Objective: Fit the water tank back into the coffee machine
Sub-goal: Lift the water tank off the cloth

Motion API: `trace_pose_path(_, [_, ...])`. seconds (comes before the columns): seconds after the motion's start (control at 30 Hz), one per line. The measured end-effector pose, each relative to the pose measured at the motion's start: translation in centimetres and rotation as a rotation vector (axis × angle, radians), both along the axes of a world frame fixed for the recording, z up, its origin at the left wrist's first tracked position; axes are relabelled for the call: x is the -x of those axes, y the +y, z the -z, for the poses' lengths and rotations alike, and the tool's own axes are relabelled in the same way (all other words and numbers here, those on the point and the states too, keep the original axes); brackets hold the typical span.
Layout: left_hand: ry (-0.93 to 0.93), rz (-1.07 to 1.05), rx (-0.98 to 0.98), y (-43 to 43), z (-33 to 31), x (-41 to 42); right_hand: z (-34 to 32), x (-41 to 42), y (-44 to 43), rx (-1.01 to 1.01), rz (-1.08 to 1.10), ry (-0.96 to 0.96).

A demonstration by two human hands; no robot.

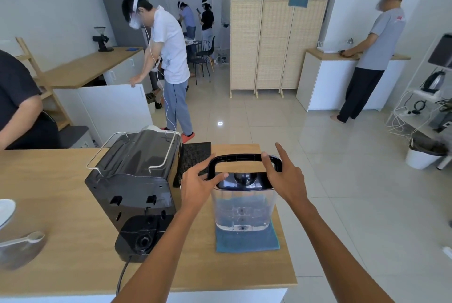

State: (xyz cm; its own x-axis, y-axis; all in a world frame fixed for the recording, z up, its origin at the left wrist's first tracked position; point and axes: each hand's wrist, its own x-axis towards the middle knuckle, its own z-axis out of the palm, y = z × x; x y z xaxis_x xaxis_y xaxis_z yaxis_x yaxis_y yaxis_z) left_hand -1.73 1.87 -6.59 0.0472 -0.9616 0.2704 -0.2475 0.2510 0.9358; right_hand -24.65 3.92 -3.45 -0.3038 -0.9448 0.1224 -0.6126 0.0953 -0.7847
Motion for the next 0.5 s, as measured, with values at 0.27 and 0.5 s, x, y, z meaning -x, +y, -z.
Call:
trace_pose_path(0.27, [-0.015, 0.001, -0.009, 0.2, 0.1, -0.1, -1.2, -1.4, -1.1, -0.056, 0.058, -0.13])
trace_pose_path(0.5, [0.037, 0.089, -0.062, 0.0, 0.2, 0.0, -1.6, -1.6, -1.0, -0.059, 0.057, -0.227])
